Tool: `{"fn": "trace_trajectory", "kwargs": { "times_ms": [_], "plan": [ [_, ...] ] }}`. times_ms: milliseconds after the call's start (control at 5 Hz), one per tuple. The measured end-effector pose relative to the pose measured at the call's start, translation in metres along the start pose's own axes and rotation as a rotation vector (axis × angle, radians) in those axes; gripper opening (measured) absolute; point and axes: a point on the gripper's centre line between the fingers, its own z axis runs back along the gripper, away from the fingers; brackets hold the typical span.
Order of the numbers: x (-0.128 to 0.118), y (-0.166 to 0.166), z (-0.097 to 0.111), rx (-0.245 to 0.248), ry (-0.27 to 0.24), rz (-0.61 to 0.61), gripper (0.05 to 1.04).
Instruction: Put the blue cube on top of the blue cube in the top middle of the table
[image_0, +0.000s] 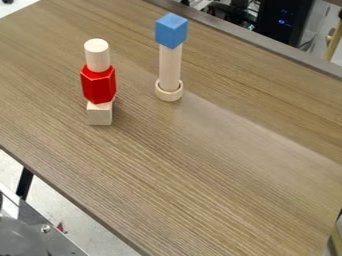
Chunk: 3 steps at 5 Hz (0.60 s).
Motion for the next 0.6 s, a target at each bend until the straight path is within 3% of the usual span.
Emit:
{"fn": "trace_trajectory", "kwargs": {
  "times_ms": [200, 600],
  "plan": [
    [0.008, -0.007, -0.018, -0.062, 0.039, -0.053, 0.575],
    [0.005, -0.004, -0.029, -0.056, 0.037, -0.03, 0.575]
  ]
}}
